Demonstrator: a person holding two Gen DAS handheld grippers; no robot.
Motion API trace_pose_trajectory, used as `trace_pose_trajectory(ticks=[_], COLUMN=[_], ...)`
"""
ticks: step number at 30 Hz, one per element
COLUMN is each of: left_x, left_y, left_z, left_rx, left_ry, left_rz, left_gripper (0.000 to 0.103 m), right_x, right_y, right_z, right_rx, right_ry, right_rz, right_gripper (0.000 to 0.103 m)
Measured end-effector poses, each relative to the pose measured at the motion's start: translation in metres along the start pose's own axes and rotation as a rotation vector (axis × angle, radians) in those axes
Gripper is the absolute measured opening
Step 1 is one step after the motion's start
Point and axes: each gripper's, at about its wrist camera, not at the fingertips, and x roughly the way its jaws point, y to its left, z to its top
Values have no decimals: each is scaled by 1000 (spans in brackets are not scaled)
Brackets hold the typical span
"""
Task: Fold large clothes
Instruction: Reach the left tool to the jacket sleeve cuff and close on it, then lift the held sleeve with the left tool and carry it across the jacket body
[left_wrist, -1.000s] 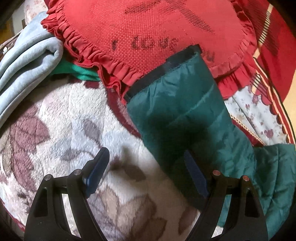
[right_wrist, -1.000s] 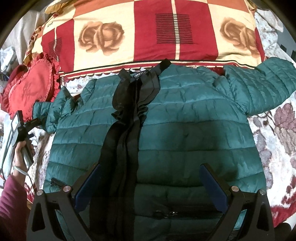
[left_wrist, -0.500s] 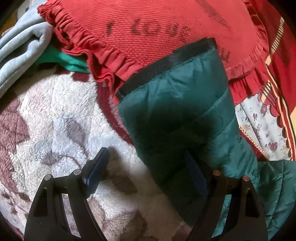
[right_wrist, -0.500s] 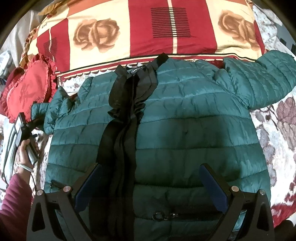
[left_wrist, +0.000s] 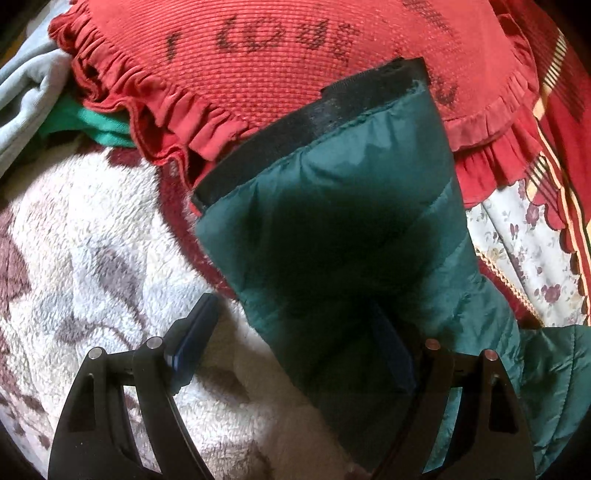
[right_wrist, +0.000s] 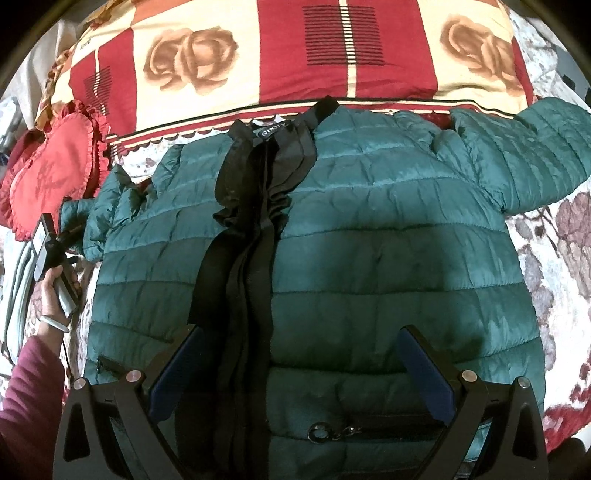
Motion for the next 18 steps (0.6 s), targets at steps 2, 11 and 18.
trace_pose_trajectory(ticks=[2,11,18], left_x=[2,-25,-101], left_y=[-1,-9,-24], left_z=[2,20,24], left_rx=[-2,28,95], left_ry=[-3,-24,-110], left_rz=[-44,-192,-294], left_gripper=[58,15,13], right_x=[1,-2,-16], right_y=[0,4,6], right_z=[-1,-7,-12], right_rx=[2,-13,-28], right_ry=[4,5,-30], right_rz=[5,21,33], right_gripper=[103,103,103])
